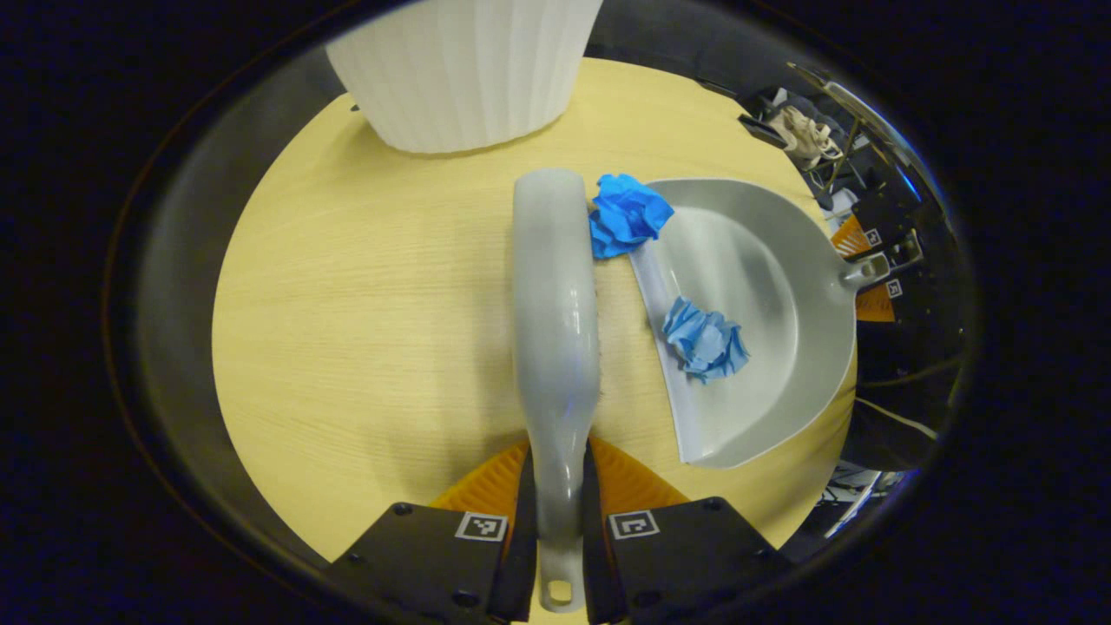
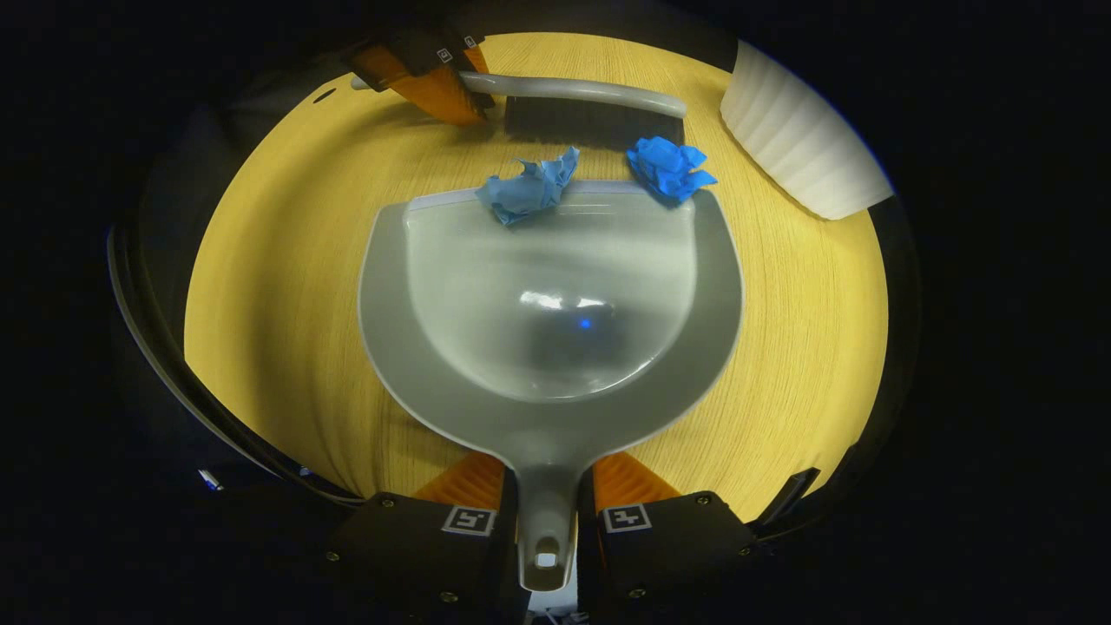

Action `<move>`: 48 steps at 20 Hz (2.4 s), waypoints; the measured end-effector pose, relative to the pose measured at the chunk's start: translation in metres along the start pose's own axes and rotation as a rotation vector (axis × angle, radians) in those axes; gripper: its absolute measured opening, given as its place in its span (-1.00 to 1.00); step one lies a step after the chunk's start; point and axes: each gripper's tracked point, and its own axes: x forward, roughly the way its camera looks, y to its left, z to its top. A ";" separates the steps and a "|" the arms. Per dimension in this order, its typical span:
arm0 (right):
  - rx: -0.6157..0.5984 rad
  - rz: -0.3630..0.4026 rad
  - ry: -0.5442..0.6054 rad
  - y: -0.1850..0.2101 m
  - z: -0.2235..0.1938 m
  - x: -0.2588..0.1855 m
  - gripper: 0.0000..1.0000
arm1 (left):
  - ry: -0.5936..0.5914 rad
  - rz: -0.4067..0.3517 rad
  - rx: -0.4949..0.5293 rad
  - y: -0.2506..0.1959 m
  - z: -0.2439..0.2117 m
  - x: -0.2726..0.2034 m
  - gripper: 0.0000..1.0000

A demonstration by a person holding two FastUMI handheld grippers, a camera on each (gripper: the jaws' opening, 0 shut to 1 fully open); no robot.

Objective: Pick up the small broom and dustpan from the desktop, sweep the trash into the dustpan with the broom, and then empty the trash into the garbage bin.

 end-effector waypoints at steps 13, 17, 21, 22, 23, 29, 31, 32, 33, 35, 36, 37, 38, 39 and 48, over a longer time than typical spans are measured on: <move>-0.012 -0.009 -0.058 -0.001 -0.004 0.000 -0.38 | -0.018 -0.012 -0.054 -0.005 -0.013 -0.012 -0.43; -0.007 -0.006 -0.062 -0.001 -0.004 0.001 -0.38 | -0.022 0.087 -0.205 0.006 -0.033 -0.021 -0.39; 0.000 -0.011 -0.067 -0.001 -0.004 0.000 -0.39 | -0.031 0.149 -0.376 -0.001 -0.056 -0.024 -0.43; 0.002 -0.015 -0.069 -0.001 -0.005 0.000 -0.38 | -0.032 0.163 -0.413 -0.003 -0.064 -0.025 -0.39; 0.008 -0.017 -0.071 -0.001 -0.006 0.000 -0.38 | -0.034 0.173 -0.450 -0.005 -0.072 -0.028 -0.39; 0.048 -0.031 -0.104 -0.002 -0.003 -0.001 -0.38 | -0.023 0.236 -0.646 -0.010 -0.133 -0.044 -0.39; 0.052 -0.035 -0.118 0.000 0.000 -0.003 -0.38 | -0.021 0.250 -0.700 -0.017 -0.152 -0.050 -0.39; 0.053 -0.037 -0.124 0.000 0.001 -0.005 -0.38 | -0.023 0.257 -0.731 -0.021 -0.159 -0.052 -0.40; 0.053 -0.040 -0.123 0.000 0.000 -0.006 -0.38 | -0.023 0.263 -0.764 -0.024 -0.164 -0.053 -0.39; 0.051 -0.039 -0.123 0.000 0.000 -0.004 -0.38 | -0.026 0.272 -0.827 -0.034 -0.173 -0.051 -0.43; 0.052 -0.040 -0.127 -0.001 0.001 -0.004 -0.38 | -0.029 0.277 -0.854 -0.039 -0.175 -0.051 -0.39; 0.056 -0.039 -0.133 0.000 0.000 -0.004 -0.38 | -0.030 0.279 -0.880 -0.044 -0.178 -0.052 -0.39; 0.068 -0.045 -0.155 0.000 -0.001 -0.005 -0.38 | -0.034 0.285 -0.906 -0.050 -0.182 -0.052 -0.43; 0.068 -0.044 -0.155 0.000 0.000 -0.002 -0.47 | -0.038 0.290 -0.932 -0.056 -0.187 -0.052 -0.43; 0.078 -0.037 -0.259 0.000 0.007 -0.005 -0.54 | -0.048 0.301 -1.070 -0.093 -0.226 -0.043 -0.39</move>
